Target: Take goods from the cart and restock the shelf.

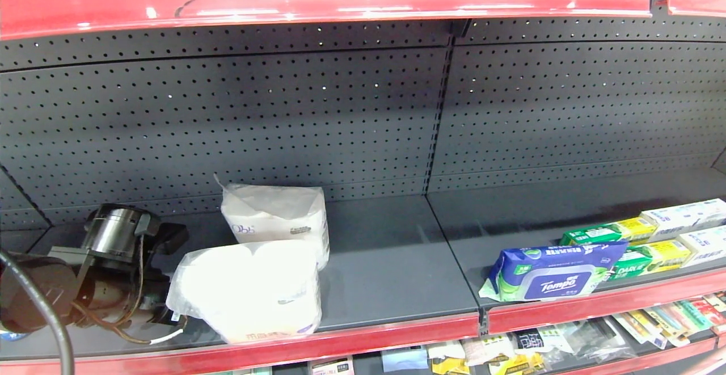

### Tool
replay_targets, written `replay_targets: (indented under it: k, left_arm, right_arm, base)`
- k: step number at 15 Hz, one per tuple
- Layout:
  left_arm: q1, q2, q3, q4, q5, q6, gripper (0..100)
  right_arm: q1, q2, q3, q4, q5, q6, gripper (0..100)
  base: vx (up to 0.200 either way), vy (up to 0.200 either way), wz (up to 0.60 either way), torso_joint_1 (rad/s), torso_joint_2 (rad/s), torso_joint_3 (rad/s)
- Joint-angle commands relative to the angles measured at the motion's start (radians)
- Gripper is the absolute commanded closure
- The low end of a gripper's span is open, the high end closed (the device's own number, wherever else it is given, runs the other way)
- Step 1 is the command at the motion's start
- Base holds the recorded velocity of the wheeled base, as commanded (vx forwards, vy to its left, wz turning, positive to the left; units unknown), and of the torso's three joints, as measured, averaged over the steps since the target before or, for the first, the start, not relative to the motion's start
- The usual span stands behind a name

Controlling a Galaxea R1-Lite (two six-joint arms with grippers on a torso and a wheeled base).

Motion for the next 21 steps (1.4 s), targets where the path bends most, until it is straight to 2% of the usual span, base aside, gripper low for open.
replay_targets:
  k: [1,17,19,20,21]
  left_arm:
    - [-0.001,0.0,-0.002,0.0,0.0,0.0,0]
    - [-0.021,0.004,-0.002,0.0,0.0,-0.019,0]
    - [0.007,0.0,-0.002,-0.006,0.002,-0.005,0]
    - [0.026,-0.01,-0.002,-0.023,0.003,0.015,0]
    - [0.054,-0.033,0.003,-0.034,0.005,0.057,0]
  right_arm:
    - [0.0,0.0,0.0,0.0,0.0,0.0,0]
    - [0.0,0.0,0.0,0.0,0.0,0.0,0]
    - [0.0,0.0,0.0,0.0,0.0,0.0,0]
    - [0.0,0.0,0.0,0.0,0.0,0.0,0]
    - [0.0,0.0,0.0,0.0,-0.001,0.0,0]
  base:
    - [0.0,0.0,0.0,0.0,0.0,0.0]
    - [0.0,0.0,0.0,0.0,0.0,0.0]
    - [0.0,0.0,0.0,0.0,0.0,0.0]
    - [0.0,0.0,0.0,0.0,0.0,0.0]
    - [0.0,0.0,0.0,0.0,0.0,0.0]
